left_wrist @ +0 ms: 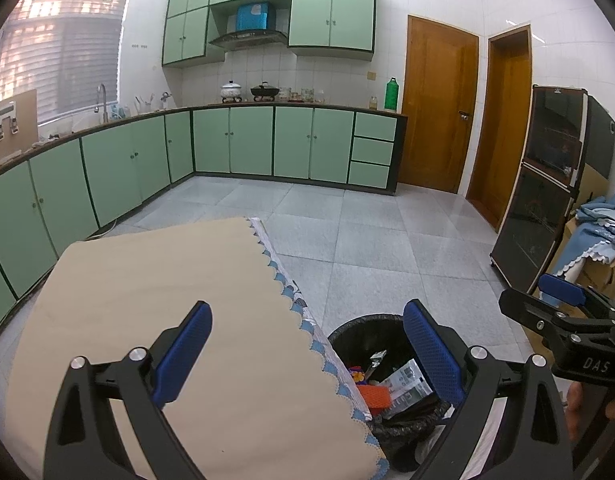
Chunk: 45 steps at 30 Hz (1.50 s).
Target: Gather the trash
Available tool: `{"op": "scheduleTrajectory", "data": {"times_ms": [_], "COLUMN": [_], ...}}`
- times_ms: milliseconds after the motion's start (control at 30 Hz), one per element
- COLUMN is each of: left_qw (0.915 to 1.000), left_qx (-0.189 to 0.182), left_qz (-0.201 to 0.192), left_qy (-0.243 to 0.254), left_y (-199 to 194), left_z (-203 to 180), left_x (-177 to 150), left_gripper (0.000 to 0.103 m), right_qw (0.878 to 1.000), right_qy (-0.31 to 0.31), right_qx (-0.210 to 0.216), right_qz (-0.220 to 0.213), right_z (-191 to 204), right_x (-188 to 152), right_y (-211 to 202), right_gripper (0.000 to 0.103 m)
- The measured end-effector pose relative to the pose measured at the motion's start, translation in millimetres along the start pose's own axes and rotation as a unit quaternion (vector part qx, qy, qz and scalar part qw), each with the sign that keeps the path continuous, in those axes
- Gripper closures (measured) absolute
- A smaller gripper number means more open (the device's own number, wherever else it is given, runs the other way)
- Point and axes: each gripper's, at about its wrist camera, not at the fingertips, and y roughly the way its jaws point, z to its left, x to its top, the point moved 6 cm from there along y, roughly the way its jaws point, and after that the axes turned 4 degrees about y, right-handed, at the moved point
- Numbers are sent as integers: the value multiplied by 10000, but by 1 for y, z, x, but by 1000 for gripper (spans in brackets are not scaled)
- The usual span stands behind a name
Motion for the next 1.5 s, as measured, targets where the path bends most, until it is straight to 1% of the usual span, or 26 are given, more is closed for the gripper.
{"op": "scheduleTrajectory", "data": {"times_ms": [1000,1133,1500], "left_qw": [10000,10000,9999], "left_qx": [56,76,106], "left_qz": [-55,-56,-55], "left_qy": [-17,-16,-29], "left_y": [-5,-6,-7], "left_z": [3,4,7], "left_x": [4,4,5], "left_gripper": [9,9,9], "right_qw": [10000,10000,9999], "right_qy": [-42,-64,-105], "right_qx": [16,25,19], "right_qz": [-37,-37,-31], "right_z": [3,3,2], "right_x": [5,13,16], "right_y": [-2,-2,0], "right_gripper": [5,5,5]}}
